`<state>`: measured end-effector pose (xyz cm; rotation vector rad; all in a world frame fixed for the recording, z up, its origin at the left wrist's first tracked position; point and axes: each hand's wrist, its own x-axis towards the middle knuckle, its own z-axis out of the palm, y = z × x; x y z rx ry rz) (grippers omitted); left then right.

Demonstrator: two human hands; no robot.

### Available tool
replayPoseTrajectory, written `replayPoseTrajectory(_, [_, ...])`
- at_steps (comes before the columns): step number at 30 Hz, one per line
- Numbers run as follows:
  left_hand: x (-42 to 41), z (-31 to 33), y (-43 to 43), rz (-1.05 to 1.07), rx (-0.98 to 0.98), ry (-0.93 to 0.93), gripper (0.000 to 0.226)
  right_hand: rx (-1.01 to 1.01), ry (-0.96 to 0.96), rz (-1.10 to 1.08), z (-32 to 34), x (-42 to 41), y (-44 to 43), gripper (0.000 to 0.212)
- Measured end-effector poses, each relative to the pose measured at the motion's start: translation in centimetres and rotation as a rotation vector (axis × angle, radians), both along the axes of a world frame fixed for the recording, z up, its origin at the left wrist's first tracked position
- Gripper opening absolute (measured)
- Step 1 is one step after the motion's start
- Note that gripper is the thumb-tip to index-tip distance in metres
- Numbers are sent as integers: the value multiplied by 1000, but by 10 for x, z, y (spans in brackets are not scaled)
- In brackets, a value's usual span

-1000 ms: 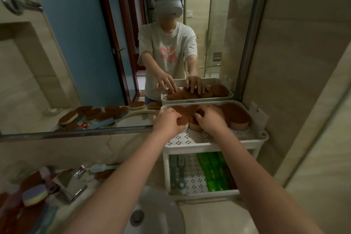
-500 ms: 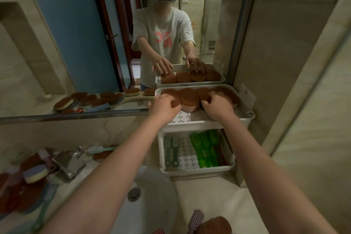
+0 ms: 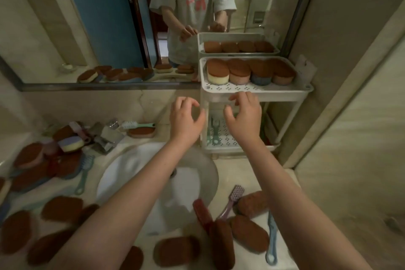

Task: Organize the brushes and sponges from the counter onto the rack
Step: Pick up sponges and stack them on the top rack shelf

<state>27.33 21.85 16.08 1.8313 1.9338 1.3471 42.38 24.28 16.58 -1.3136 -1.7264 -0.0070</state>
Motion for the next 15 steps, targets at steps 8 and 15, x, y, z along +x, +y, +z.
replayPoseTrajectory(8, [-46,-83,-61,-61,-298,-52,21,-487,-86,121,-87,-23,-61,23])
replayPoseTrajectory(15, [-56,-147,-112,-205,-585,-61,27,-925,-394,113,-129,-17,-111,38])
